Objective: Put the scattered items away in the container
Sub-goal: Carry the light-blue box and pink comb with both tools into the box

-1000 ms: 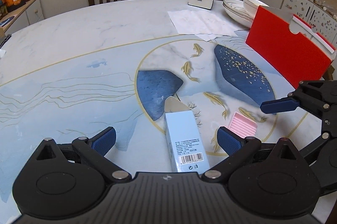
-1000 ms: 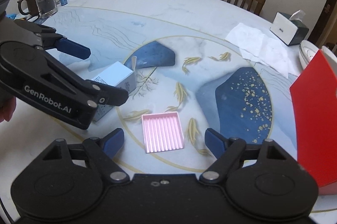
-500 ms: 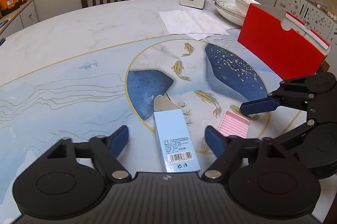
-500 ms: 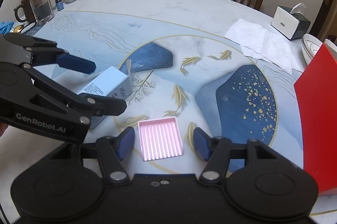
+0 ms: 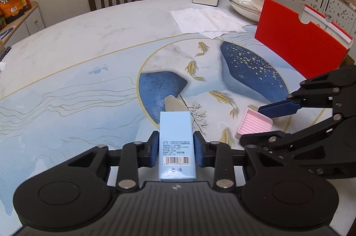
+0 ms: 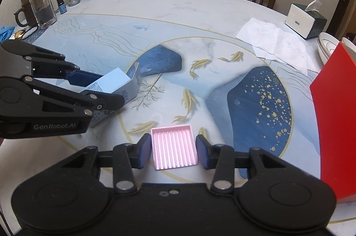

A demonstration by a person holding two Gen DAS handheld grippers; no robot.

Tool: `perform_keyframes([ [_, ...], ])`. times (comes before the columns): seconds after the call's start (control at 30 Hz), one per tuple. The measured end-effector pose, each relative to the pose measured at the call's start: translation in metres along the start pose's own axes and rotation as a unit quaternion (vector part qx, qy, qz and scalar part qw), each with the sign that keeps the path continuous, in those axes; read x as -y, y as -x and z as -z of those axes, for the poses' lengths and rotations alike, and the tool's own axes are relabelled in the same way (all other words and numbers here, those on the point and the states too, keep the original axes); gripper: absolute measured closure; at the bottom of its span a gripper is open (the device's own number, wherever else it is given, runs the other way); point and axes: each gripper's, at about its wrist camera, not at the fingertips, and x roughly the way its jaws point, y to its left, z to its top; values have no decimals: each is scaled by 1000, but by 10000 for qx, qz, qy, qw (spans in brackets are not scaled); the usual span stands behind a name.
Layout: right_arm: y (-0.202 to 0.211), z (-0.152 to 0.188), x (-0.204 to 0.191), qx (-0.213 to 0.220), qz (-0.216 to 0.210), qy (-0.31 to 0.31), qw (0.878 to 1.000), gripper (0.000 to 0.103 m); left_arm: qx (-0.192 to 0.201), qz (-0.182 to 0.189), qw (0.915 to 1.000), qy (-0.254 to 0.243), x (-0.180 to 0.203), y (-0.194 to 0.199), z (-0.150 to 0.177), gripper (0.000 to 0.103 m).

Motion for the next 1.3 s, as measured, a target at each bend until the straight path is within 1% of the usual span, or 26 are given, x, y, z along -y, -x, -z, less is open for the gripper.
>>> perform_keyframes([
  [0.2,11,0,7,51,13,-92,9999,61,32,-16,10000,-2,2,3,-1,73],
  [0.47,37,1,19,160,48,-203,9997,61,147,136,9998,-17,16,21,-12,73],
  [0.63,56,1,29,241,104,-290,9992,61,215,291,9993,-23,29,33,-20,73],
  [1.0,93,7,53,368,137,-364,9986,61,356,590,9976,-45,64,53,-39,73],
  [1.3,125,14,87,561,167,-479,9971,61,522,772,9954,-241,104,64,-60,73],
])
